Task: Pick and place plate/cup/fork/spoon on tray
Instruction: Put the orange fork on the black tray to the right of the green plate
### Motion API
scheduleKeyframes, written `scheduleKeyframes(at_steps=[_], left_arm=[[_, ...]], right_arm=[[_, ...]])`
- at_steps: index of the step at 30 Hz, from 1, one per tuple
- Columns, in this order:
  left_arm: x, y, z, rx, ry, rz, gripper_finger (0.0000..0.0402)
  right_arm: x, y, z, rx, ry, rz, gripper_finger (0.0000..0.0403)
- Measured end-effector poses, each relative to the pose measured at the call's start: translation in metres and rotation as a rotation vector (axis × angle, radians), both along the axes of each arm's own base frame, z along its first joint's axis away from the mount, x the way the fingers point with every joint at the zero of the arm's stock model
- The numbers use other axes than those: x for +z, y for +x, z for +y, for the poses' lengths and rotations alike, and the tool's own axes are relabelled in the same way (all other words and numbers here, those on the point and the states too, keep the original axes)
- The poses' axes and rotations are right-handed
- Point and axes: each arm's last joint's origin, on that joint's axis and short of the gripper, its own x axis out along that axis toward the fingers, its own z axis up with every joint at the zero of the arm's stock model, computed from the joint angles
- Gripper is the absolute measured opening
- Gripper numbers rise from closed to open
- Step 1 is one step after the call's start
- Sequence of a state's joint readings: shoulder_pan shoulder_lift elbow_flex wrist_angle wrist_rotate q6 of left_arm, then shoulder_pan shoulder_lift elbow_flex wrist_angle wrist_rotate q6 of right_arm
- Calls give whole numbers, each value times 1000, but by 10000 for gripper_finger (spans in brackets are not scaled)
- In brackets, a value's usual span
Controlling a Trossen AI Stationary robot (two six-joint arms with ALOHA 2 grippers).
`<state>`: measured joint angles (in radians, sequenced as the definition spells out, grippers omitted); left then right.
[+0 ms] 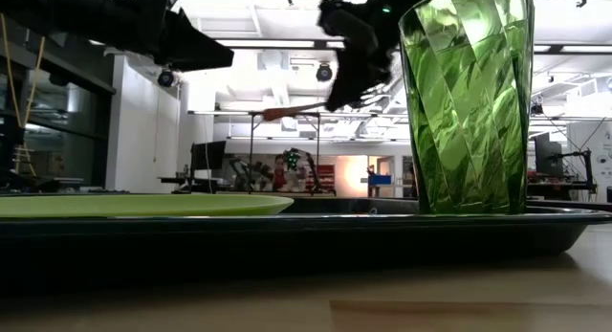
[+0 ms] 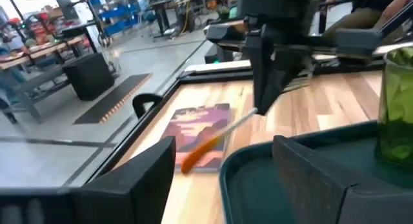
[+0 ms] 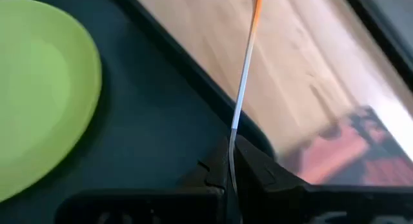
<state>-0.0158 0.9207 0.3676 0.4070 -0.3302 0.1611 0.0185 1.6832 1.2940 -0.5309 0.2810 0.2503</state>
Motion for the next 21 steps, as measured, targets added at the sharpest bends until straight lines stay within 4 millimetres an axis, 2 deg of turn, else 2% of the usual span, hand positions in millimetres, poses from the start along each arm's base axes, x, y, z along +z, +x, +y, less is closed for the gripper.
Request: scheduleKeyframes(at_steps=[5, 9, 15, 21], left_arm=[[-7, -1, 0, 6, -47, 60, 271], [-7, 3, 2, 33, -110, 165, 275], [-8, 19, 2, 49, -135, 282, 272], [-18, 32, 1, 44, -136, 362, 272]], right_arm=[[2, 24, 6, 104, -7, 19, 0], [4, 34, 7, 128, -10, 47, 0], [4, 37, 8, 179, 15, 56, 0], [4, 36, 15, 262, 21, 73, 0]])
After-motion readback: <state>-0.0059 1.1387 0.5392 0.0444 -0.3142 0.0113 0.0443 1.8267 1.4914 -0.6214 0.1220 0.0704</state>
